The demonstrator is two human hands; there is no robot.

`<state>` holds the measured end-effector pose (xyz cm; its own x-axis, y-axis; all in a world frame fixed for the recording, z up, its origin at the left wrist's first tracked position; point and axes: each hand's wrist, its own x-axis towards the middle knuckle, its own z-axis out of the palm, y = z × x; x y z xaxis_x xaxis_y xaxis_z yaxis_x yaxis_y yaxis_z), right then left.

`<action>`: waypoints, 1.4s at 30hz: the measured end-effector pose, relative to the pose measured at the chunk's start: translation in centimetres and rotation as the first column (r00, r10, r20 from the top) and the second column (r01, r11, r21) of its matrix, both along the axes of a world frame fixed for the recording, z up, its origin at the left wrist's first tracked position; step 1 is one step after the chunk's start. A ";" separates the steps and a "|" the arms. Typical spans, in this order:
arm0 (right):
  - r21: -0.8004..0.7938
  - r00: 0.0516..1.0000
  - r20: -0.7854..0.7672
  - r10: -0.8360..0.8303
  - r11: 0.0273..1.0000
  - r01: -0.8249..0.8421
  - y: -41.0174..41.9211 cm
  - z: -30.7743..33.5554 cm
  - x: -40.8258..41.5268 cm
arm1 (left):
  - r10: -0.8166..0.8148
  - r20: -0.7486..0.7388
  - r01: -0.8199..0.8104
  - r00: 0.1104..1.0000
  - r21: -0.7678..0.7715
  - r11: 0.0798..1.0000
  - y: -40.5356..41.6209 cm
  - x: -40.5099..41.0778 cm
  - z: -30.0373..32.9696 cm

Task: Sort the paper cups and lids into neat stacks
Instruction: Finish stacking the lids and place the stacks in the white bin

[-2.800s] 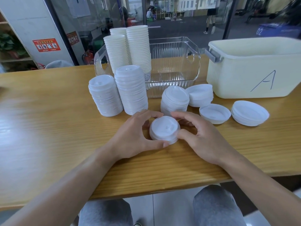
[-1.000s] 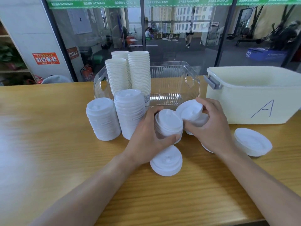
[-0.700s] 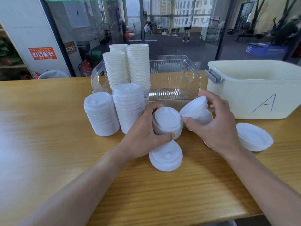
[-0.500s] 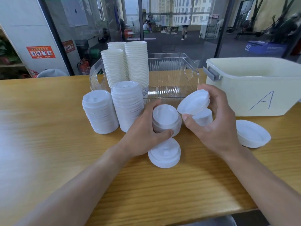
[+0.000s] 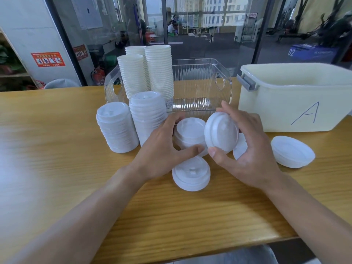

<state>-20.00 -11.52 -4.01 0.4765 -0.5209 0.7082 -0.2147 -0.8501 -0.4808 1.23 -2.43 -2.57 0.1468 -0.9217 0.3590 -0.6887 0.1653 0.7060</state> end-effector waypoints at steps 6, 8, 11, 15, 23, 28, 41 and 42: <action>0.084 0.999 -0.052 0.012 0.996 -0.007 0.9 -0.9 -0.5 | -0.049 0.151 0.050 0.987 0.001 0.999 2.1 0.8 0.8; 0.092 0.997 -0.072 0.013 0.996 -0.006 1.1 -1.0 -0.4 | -0.067 0.156 0.065 0.985 0.015 0.998 3.0 1.5 0.2; 0.105 0.996 -0.089 0.006 0.994 0.003 1.3 -1.0 -0.2 | -0.083 0.105 0.085 0.991 -0.011 0.996 4.2 2.3 -0.6; 0.135 0.995 -0.097 0.004 0.991 0.009 1.4 -1.0 -0.1 | -0.145 -0.004 0.145 0.989 -0.001 0.989 4.8 3.0 0.2; 0.224 0.989 -0.048 0.137 0.967 -0.123 1.9 -0.8 0.0 | -0.178 0.096 0.149 0.979 0.248 0.957 5.7 5.8 2.1; 0.259 0.953 -0.097 0.287 0.932 -0.254 2.3 -1.1 0.4 | -0.193 0.130 0.133 0.973 0.372 0.919 5.9 6.2 2.2; 0.255 0.954 -0.290 -0.082 0.954 0.160 5.5 -1.1 1.5 | -0.221 0.177 0.132 0.959 0.412 0.902 5.5 6.3 1.5; 0.291 0.941 -0.323 -0.105 0.935 0.204 5.8 -1.0 1.7 | -0.220 0.180 0.127 0.959 0.420 0.898 5.5 6.4 1.5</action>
